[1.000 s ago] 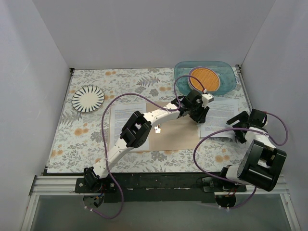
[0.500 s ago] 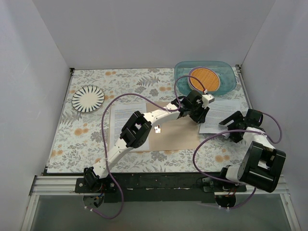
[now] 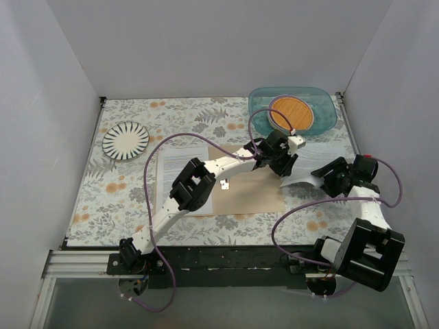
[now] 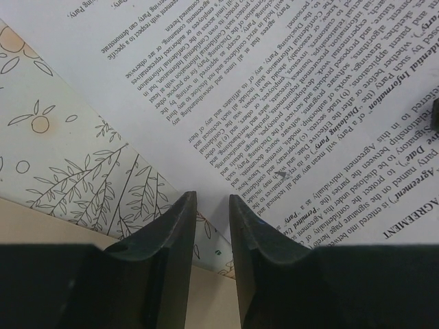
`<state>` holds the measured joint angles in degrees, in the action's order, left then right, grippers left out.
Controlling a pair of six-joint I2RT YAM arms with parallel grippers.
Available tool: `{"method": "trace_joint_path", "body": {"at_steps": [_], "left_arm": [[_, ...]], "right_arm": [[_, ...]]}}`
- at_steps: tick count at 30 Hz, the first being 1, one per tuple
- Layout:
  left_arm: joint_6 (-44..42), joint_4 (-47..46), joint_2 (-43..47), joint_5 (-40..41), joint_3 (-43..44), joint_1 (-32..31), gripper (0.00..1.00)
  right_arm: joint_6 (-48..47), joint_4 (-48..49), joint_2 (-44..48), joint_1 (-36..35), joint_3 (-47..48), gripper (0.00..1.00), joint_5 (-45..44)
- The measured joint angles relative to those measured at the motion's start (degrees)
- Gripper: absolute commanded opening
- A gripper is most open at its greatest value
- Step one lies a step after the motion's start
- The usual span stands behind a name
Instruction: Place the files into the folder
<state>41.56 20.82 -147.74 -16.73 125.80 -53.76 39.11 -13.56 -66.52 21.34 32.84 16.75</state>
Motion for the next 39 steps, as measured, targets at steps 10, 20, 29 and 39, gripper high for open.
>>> {"method": "trace_joint_path", "body": {"at_steps": [10,20,29,39], "left_arm": [[-2.21,2.32,4.76,1.66,-6.14,-0.13,0.25],[-3.21,4.22,6.73,2.6,-8.52,-0.17,0.23],[-3.17,4.39,6.73,2.58,-8.5,-0.17,0.23],[-3.19,4.57,6.75,2.56,-8.44,-0.17,0.22]], "right_arm": [[1.62,2.6,1.46,-5.11,0.0,0.7,4.87],[2.75,5.66,-1.9,-10.64,1.01,0.73,7.93],[1.22,2.6,-1.22,-12.02,9.62,0.72,4.74],[0.44,-1.03,2.45,-12.37,9.35,0.56,-0.02]]}}
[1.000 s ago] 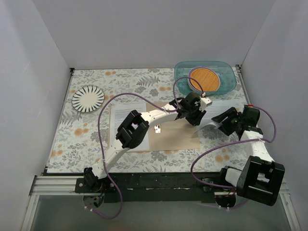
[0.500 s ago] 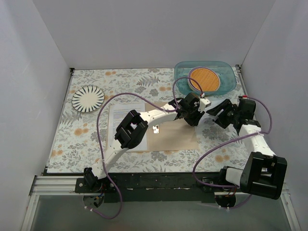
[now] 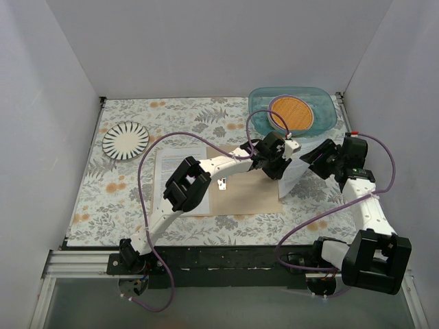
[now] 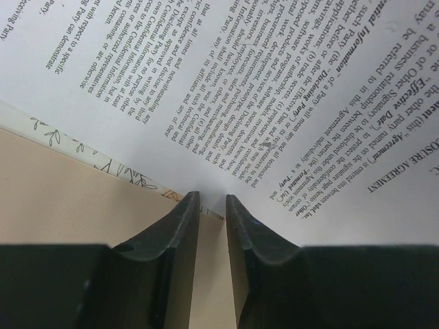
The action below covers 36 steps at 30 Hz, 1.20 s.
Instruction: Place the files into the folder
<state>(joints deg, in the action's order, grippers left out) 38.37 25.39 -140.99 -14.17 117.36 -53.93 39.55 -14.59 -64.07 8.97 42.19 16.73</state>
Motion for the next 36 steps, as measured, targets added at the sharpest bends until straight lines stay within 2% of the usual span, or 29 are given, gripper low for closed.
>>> {"method": "trace_joint_path", "body": {"at_steps": [1,4,9,10,12,20,25,30,31,33,36], "left_arm": [[0.0,0.0,0.0,0.02,0.0,0.0,0.22],[0.0,0.04,0.0,0.02,0.0,0.0,0.22],[0.0,0.28,0.09,0.02,0.0,0.0,0.22],[0.0,0.35,0.09,0.02,0.0,0.0,0.22],[0.0,0.5,0.13,0.13,0.0,0.0,0.22],[0.33,6.21,1.64,1.73,1.73,0.74,0.25],[1.07,9.46,10.12,1.79,1.81,4.13,0.31],[2.19,11.34,23.45,0.2,1.18,14.38,0.3],[1.86,11.06,26.88,0.07,-1.2,17.38,0.25],[1.44,10.78,32.52,0.09,-6.25,23.02,0.24],[-0.7,9.49,39.89,1.4,-18.36,30.73,0.24]], "right_arm": [[-0.17,-0.44,-0.13,0.0,0.0,0.47,-0.31],[-1.03,-1.81,-0.15,0.0,0.0,0.27,-1.46],[-2.21,-4.63,-0.07,0.0,0.0,0.17,-4.24],[-2.47,-5.42,0.11,-0.04,0.0,0.08,-4.76],[-3.08,-7.32,1.09,-0.15,0.0,0.01,-6.16],[-4.44,-14.95,12.5,-0.76,0.55,0.01,-11.13],[-3.76,-17.92,17.29,-0.81,1.84,0.01,-12.83],[-2.12,-18.64,17.57,-1.09,3.17,0.01,-8.81],[-1.73,-18.6,17.49,-1.62,3.67,0.01,-7.76],[-0.96,-18.62,16.5,-3.93,5.84,0.01,-6.45],[-0.81,-17.75,13.07,-13.0,12.37,0.01,-7.8]]}}
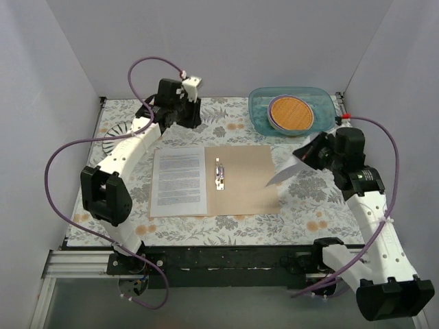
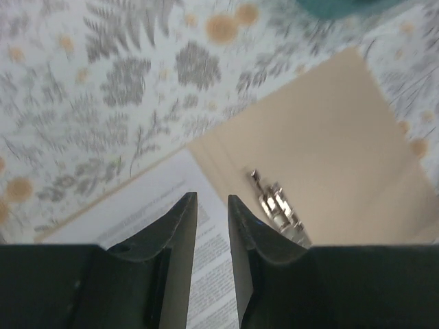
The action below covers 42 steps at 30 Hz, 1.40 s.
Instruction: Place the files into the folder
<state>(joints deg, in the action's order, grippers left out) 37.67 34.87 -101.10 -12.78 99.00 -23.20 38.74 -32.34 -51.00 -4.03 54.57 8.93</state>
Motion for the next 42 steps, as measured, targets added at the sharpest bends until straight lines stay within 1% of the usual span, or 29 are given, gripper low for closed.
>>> {"method": "trace_joint_path", "body": {"at_steps": [1,2,4,7,10,12,14,17,20,21,27,31,35,42], "left_arm": [[-0.57,-0.28,1.44,0.28,-4.35,1.31,0.24],[-1.07,-0.15,2.12,0.37,-8.24,1.99,0.24],[-1.92,-0.13,1.95,0.26,-15.15,2.05,0.24],[-2.56,1.38,0.74,-0.07,-21.94,1.33,0.24],[-2.78,2.21,0.13,-0.52,-23.34,0.83,0.24],[-2.78,1.88,0.13,-0.79,-22.99,0.85,0.24],[-2.78,1.31,0.13,-0.96,-22.6,0.87,0.24],[-2.78,0.48,0.13,-1.14,-22.32,0.9,0.24],[-2.78,0.2,0.13,-1.16,-22.32,0.92,0.24],[-2.8,-0.07,0.13,-1.18,-22.34,0.92,0.24],[-2.8,-1.14,-0.09,-1.16,-22.99,0.92,0.24],[-2.84,-2.1,-1.55,-1.07,-23.02,0.92,0.23],[-2.82,-2.12,-2.56,-0.87,-23.02,0.92,0.23],[-3.19,-2.47,-2.56,-0.2,-23.02,0.92,0.23]], "right_arm": [[-0.17,1.07,-1.16,-4.09,2.29,0.01,-0.2],[-0.37,2.14,-2.1,-6.73,3.98,0.01,-0.46],[-1.75,4.79,-4.66,-14.1,8.66,0.01,-1.05],[-4.39,6.73,-9.75,-20.96,15.78,0.01,-2.08],[-7.65,7.91,-17.57,-25.7,25.11,0.01,-3.37],[-9.46,8.59,-22.05,-27.21,29.59,0.01,-3.82],[-10.8,9.35,-25.2,-27.5,32.04,0.01,-4.46],[-11.96,10.43,-27.21,-27.5,31.71,0.01,-5.46],[-11.54,14.08,-25.35,-27.45,25.11,0.01,-6.01],[-10.71,15.98,-23.45,-27.45,19.93,0.01,-6.1],[-4.26,18.78,-12.0,-27.45,-6.71,0.01,-6.21],[0.52,18.78,-4.42,-27.45,-20.31,0.01,-6.97],[4.37,18.97,0.2,-27.45,-26.36,0.01,-8.44],[6.6,20.81,-0.37,-27.5,-27.17,0.01,-10.29]]}}
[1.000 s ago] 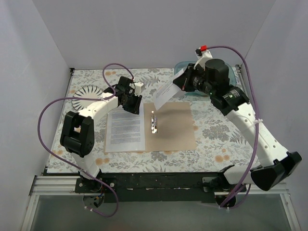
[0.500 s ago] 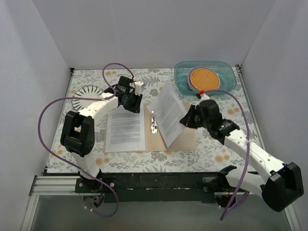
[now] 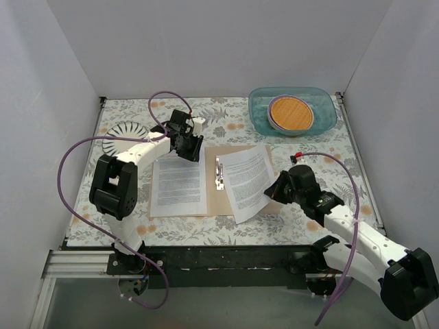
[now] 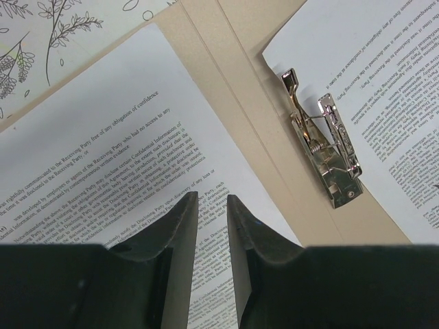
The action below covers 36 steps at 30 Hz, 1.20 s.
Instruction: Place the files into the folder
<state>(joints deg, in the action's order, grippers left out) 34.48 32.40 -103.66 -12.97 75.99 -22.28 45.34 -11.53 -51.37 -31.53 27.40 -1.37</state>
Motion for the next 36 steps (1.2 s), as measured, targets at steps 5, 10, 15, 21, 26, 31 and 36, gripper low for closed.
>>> {"method": "trace_joint_path", "body": {"at_steps": [5,10,15,21,26,31,36], "left_arm": [[-0.24,-0.61,-0.2,0.15,-0.02,0.0,0.23],[-0.46,-1.79,-2.71,0.55,0.2,0.0,0.22],[-0.92,-3.78,-6.71,0.92,0.28,0.0,0.2],[-1.44,-5.51,-8.92,2.05,0.5,0.0,0.2],[-1.92,-6.4,-8.92,2.49,0.09,0.0,0.2],[-2.14,-7.63,-8.28,2.47,-1.07,0.0,0.2],[-2.16,-8.26,-7.63,2.43,-2.03,0.0,0.2]], "right_arm": [[1.49,2.32,-0.5,0.0,-2.12,0.01,-1.97],[4.07,3.23,-3.76,-0.09,-3.32,0.01,-3.96],[6.78,4.11,-5.11,-1.01,-3.67,0.01,-6.16],[11.78,3.32,-6.12,-3.17,-3.67,0.01,-11.02],[17.9,-0.28,-7.19,-6.32,-3.65,0.01,-15.76],[23.12,-1.77,-9.14,-8.72,-3.65,0.01,-17.84],[25.24,-1.33,-13.55,-9.49,-2.62,0.01,-17.99]]}}
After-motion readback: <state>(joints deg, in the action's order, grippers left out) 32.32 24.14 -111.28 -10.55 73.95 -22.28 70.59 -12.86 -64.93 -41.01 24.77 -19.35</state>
